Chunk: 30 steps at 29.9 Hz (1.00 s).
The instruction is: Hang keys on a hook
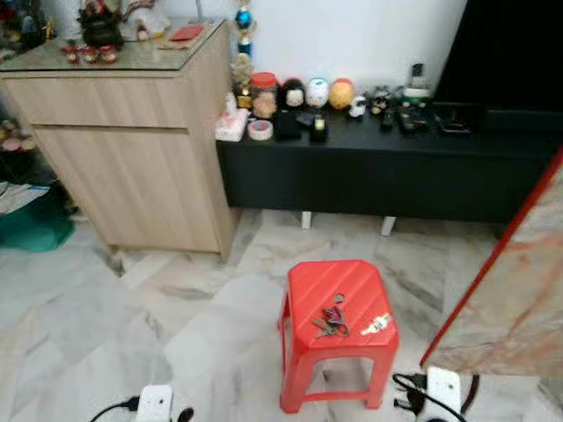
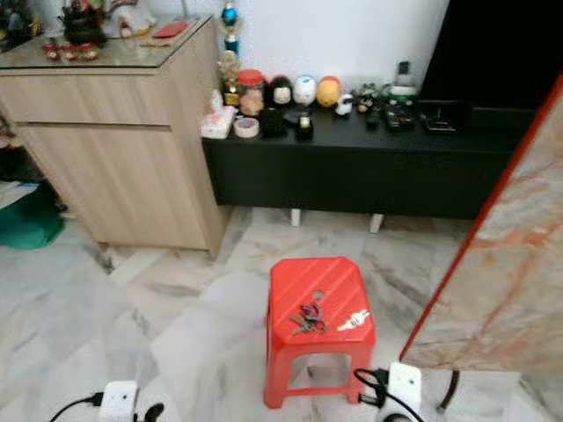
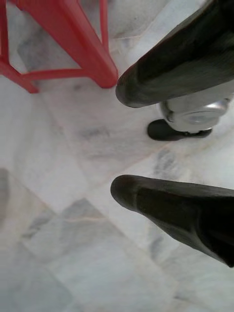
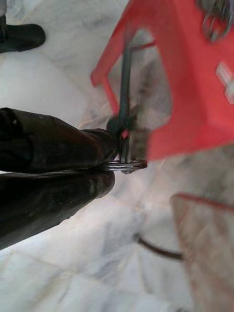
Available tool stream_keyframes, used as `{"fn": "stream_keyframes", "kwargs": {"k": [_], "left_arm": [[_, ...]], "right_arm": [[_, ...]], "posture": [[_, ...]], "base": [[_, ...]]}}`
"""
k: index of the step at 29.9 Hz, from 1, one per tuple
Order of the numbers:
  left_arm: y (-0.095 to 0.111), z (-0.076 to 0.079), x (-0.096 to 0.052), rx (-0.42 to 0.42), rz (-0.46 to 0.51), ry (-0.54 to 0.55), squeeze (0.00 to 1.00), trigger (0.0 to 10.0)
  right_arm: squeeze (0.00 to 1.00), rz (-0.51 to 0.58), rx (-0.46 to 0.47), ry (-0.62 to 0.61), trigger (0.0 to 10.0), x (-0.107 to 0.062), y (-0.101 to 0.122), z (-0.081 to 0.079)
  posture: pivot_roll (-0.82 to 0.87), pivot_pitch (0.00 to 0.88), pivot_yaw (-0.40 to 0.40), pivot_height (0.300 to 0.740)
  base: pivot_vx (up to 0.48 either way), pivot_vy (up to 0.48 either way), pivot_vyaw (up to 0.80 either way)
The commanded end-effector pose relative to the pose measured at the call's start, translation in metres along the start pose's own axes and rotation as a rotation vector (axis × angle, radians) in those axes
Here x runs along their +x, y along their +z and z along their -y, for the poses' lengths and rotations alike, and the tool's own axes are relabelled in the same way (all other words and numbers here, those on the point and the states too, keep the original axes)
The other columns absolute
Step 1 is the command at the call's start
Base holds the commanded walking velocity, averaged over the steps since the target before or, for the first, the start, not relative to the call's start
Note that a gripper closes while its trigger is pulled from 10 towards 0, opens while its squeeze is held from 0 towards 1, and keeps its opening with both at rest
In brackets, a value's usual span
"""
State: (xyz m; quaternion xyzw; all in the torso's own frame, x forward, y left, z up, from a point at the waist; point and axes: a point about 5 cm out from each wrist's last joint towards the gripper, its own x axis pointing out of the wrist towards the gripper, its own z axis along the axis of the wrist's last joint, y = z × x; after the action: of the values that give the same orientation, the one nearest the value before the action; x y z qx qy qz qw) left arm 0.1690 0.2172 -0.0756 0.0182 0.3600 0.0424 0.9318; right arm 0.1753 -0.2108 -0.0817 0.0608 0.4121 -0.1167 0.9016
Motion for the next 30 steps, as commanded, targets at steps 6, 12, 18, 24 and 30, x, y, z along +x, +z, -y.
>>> {"fn": "stream_keyframes", "kwargs": {"k": [6, 12, 18, 24, 30], "left_arm": [[-0.002, 0.006, -0.001, 0.039, -0.001, -0.033, 0.00, 10.0], [-0.006, 0.003, -0.002, 0.042, -0.020, -0.031, 0.00, 10.0], [-0.007, 0.002, -0.003, 0.062, -0.023, -0.043, 0.00, 10.0], [-0.009, 0.000, -0.003, 0.064, -0.038, -0.040, 0.00, 10.0], [-0.007, -0.001, -0.002, 0.071, -0.046, -0.026, 0.00, 10.0]], "right_arm": [[0.00, -0.006, 0.005, -0.018, 10.0, -0.001, -0.002, 0.006], [0.00, -0.003, 0.009, -0.015, 10.0, 0.000, 0.000, 0.005], [0.00, 0.021, 0.020, -0.006, 10.0, 0.002, 0.008, 0.001], [0.00, 0.032, 0.024, -0.012, 10.0, 0.003, 0.016, 0.012], [0.00, 0.033, 0.030, -0.026, 10.0, 0.001, 0.015, 0.023]], "posture": [[-0.02, 0.000, -0.001, 0.740], [-0.03, 0.000, 0.011, 0.740], [-0.03, 0.000, 0.020, 0.740], [-0.03, 0.000, 0.020, 0.740], [-0.04, 0.000, 0.020, 0.740]], "base": [[0.000, -0.283, 0.00], [0.000, -0.283, 0.00], [0.000, -0.284, 0.00], [0.000, -0.312, 0.00], [0.000, -0.294, 0.00]]}}
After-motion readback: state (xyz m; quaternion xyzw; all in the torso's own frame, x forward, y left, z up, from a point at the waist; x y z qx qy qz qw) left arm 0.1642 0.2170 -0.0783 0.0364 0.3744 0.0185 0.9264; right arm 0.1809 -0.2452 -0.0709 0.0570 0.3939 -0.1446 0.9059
